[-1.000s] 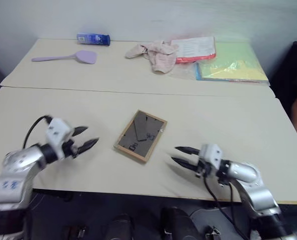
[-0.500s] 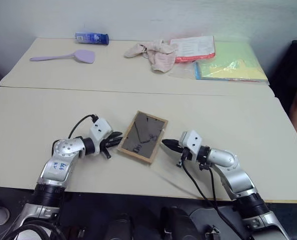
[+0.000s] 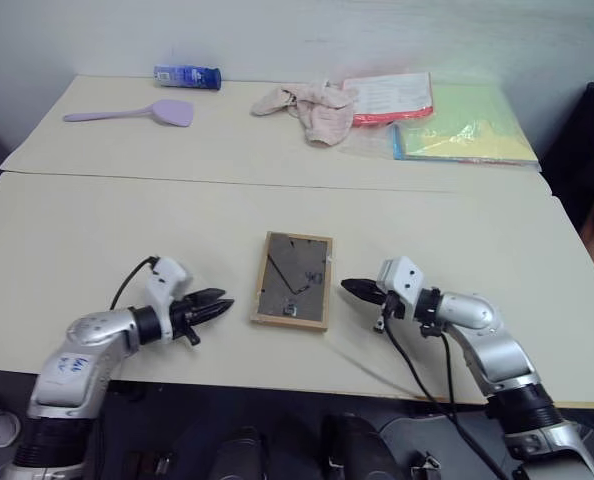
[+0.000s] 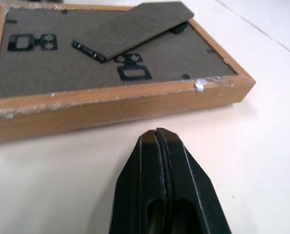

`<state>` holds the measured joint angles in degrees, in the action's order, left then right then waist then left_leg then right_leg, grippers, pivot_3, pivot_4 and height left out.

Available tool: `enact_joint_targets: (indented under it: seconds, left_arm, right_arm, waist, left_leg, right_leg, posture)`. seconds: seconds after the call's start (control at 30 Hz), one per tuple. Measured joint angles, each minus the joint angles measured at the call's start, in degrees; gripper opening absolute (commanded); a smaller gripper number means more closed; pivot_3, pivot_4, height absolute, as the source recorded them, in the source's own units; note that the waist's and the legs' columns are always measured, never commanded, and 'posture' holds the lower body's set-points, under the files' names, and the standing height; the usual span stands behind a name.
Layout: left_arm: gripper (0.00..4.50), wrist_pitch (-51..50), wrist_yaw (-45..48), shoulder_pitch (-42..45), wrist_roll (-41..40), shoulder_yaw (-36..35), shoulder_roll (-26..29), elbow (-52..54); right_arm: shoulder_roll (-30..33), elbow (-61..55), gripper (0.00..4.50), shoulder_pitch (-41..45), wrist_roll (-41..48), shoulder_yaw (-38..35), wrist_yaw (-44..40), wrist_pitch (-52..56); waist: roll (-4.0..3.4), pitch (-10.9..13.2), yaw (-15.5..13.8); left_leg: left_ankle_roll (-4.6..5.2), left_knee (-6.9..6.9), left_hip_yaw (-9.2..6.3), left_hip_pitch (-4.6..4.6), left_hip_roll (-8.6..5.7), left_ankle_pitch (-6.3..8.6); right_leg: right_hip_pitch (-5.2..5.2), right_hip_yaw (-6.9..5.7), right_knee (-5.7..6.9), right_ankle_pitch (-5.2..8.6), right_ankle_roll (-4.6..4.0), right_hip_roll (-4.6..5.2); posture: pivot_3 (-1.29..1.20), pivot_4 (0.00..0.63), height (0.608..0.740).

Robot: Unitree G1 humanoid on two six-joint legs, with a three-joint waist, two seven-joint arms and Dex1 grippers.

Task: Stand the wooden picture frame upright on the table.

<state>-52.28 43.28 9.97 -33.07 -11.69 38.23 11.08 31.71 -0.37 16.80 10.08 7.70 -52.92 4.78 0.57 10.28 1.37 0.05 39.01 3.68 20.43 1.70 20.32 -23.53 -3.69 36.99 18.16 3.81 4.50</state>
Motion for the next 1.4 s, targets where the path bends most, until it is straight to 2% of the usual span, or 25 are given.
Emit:
enact_joint_targets:
  seconds: [0.1,0.2,0.33,0.5,0.77,0.87,1.07,1.13,1.17,1.23,1.33,1.4]
  left_arm:
    - [3.47,-18.98,-1.12,7.39,-8.32,-1.13,0.66,-0.42]
    - [4.43,-31.62,-5.62,16.21,-9.58,-1.18,-2.84,-4.54]
    - [4.49,-38.66,-9.04,23.11,-9.50,0.48,-4.60,-9.93]
    - [4.49,-38.52,-10.08,26.25,-11.61,5.13,-3.69,-12.98]
    - [4.49,-38.60,-15.67,30.18,-18.53,7.21,-8.65,-20.10]
    - [3.93,-38.58,-18.14,30.72,-20.03,6.94,-10.16,-21.42]
    - [2.01,-39.07,-21.54,29.51,-22.49,5.14,-10.97,-23.27]
    - [1.53,-39.09,-21.58,28.49,-25.09,3.19,-11.27,-22.96]
    - [1.36,-39.07,-21.54,27.82,-26.44,2.49,-11.32,-22.66]
    - [1.29,-39.09,-21.81,26.61,-27.35,1.03,-11.69,-21.20]
    - [1.29,-38.36,-22.46,22.99,-27.33,-2.74,-13.22,-17.29]
    - [1.29,-33.21,-20.71,19.74,-26.20,-2.66,-13.25,-12.71]
  right_arm:
    - [0.92,-3.00,0.00,-0.67,0.28,0.68,-0.95,3.30]
    - [0.77,-4.38,0.00,-1.08,-0.02,1.96,-0.75,5.50]
    - [0.01,-4.98,0.00,-1.18,-1.10,3.40,0.47,7.25]
    - [-0.39,-6.28,0.00,-0.72,-1.30,3.91,1.43,8.97]
    - [-0.96,-6.82,0.00,0.06,-2.69,5.50,2.68,10.44]
    - [-1.23,-6.84,0.00,0.07,-3.12,5.73,2.99,10.44]
    - [-1.02,-6.82,0.00,-0.05,-3.20,5.60,2.78,10.31]
    - [-0.75,-6.81,0.00,-0.38,-2.75,5.15,2.24,10.26]
    - [-0.75,-6.82,0.27,-0.64,-1.82,4.63,1.81,10.22]
    - [-0.77,-7.15,0.57,-1.46,0.78,2.83,0.93,10.52]
    - [-0.68,-8.87,1.58,-2.17,7.26,-2.10,-0.98,12.38]
    - [-0.56,-10.80,2.24,-1.96,13.07,-5.42,-1.99,15.78]
  waist:
    - [0.01,0.00,-0.09]
    - [0.01,-0.01,-0.15]
    - [0.01,-0.02,0.09]
    - [-0.04,-0.07,-0.01]
    - [-0.02,-0.10,-1.53]
    - [-0.01,-0.11,-1.54]
    - [0.00,-0.10,-1.22]
    - [0.00,-0.10,-1.20]
    - [0.00,-0.10,-1.20]
    - [0.00,-0.10,-1.20]
    - [0.04,-0.08,-1.13]
    - [0.04,-0.07,-1.02]
  left_leg:
    - [0.00,0.02,-0.06,0.00,-0.04,0.00]
    - [-0.01,0.07,-0.04,0.01,-0.07,-0.01]
    - [-0.06,0.07,0.01,-0.03,-0.08,-0.04]
    - [-0.10,0.07,0.00,-0.11,-0.08,-0.05]
    - [-0.06,0.10,-0.02,-0.08,-0.18,-0.03]
    - [-0.06,0.12,-0.02,-0.08,-0.19,-0.03]
    - [-0.09,0.12,-0.01,-0.06,-0.14,-0.04]
    - [-0.10,0.12,-0.01,-0.06,-0.13,-0.05]
    - [-0.10,0.12,-0.01,-0.06,-0.13,-0.05]
    - [-0.11,0.12,-0.01,-0.05,-0.13,-0.05]
    - [-0.12,0.12,-0.01,-0.04,-0.10,-0.05]
    - [-0.17,0.11,0.00,-0.07,-0.06,-0.05]
  right_leg:
    - [0.05,0.00,0.01,-0.01,0.02,-0.01]
    - [0.04,0.00,0.03,-0.02,0.03,-0.05]
    - [0.04,0.03,0.07,-0.02,0.03,-0.07]
    - [0.09,0.07,0.06,-0.02,0.03,-0.06]
    - [0.12,0.07,0.01,-0.02,0.04,0.00]
    - [0.13,0.07,0.01,-0.03,0.05,-0.01]
    - [0.09,0.06,0.00,-0.03,0.05,-0.07]
    - [0.09,0.05,0.00,-0.03,0.05,-0.07]
    - [0.09,0.05,0.00,-0.03,0.05,-0.07]
    - [0.09,0.05,0.00,-0.03,0.05,-0.07]
    - [0.08,0.05,-0.02,-0.03,0.06,-0.09]
    - [0.07,0.06,-0.03,-0.03,0.05,-0.12]
  posture:
    - [0.00,0.150,0.740]
    - [0.00,0.150,0.740]
    - [0.00,0.150,0.740]
    - [0.00,0.150,0.740]
    - [0.00,0.150,0.740]
    - [0.00,0.150,0.740]
    - [0.00,0.150,0.740]
    - [0.00,0.150,0.740]
    - [0.00,0.150,0.740]
    - [0.00,0.150,0.740]
    - [0.00,0.150,0.740]
    - [0.00,0.150,0.740]
